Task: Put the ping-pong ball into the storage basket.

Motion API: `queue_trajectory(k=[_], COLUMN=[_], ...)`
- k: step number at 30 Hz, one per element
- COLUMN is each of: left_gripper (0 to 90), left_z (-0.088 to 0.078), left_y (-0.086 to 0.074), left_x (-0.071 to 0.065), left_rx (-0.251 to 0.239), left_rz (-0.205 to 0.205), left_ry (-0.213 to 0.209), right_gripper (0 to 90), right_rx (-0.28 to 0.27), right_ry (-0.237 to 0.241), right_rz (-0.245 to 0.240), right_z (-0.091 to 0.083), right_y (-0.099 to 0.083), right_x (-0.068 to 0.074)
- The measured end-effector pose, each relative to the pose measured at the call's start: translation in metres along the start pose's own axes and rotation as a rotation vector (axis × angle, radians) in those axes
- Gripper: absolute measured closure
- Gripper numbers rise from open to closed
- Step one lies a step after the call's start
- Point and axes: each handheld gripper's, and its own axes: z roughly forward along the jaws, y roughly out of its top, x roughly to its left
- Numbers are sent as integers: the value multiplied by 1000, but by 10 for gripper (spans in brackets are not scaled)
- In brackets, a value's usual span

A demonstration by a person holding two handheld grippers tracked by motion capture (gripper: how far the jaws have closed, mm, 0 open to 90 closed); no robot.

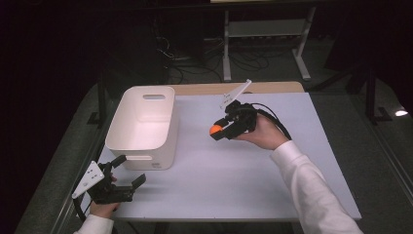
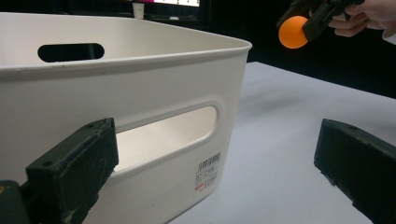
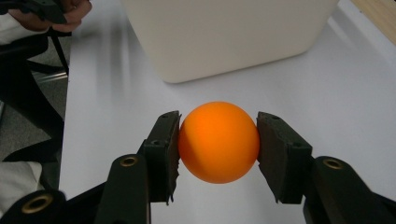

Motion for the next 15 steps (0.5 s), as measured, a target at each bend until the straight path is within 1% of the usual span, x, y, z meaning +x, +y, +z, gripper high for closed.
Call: queue_trajectory(k=[1, 3, 4, 5, 6, 7, 8, 10, 11, 14, 15], left_gripper=[0, 0, 0, 0, 0, 0, 0, 0, 0, 0, 0], left_z=[0, 0, 0, 1, 1, 0, 0, 0, 0, 0, 0], left_y=[0, 0, 0, 0, 0, 0, 0, 0, 0, 0, 0], left_x=[0, 0, 0, 0, 0, 0, 0, 0, 0, 0, 0], left_rx=[-1, -1, -4, -8, -8, -8, -8, -5, -5, -6, -6], left_rz=[-1, 0, 0, -3, -3, -2, -2, -1, 0, -1, -1], left_ry=[1, 0, -2, -3, -3, -3, -2, -2, -1, -2, -2], right_gripper=[499, 499, 499, 499, 499, 499, 499, 499, 499, 499, 499], right_rx=[-8, -7, -8, 10, 10, 6, 11, 2, -6, 12, 12], right_ry=[2, 7, 9, 13, 14, 13, 17, 13, 12, 14, 19], right_rz=[-9, -6, -12, 8, 10, -9, 4, -14, -32, -1, -6], right_z=[1, 2, 3, 3, 4, 5, 5, 5, 5, 4, 4], right_y=[1, 5, 6, 7, 8, 9, 11, 13, 14, 17, 18], right_x=[0, 0, 0, 2, 2, 1, 2, 1, -1, 2, 2])
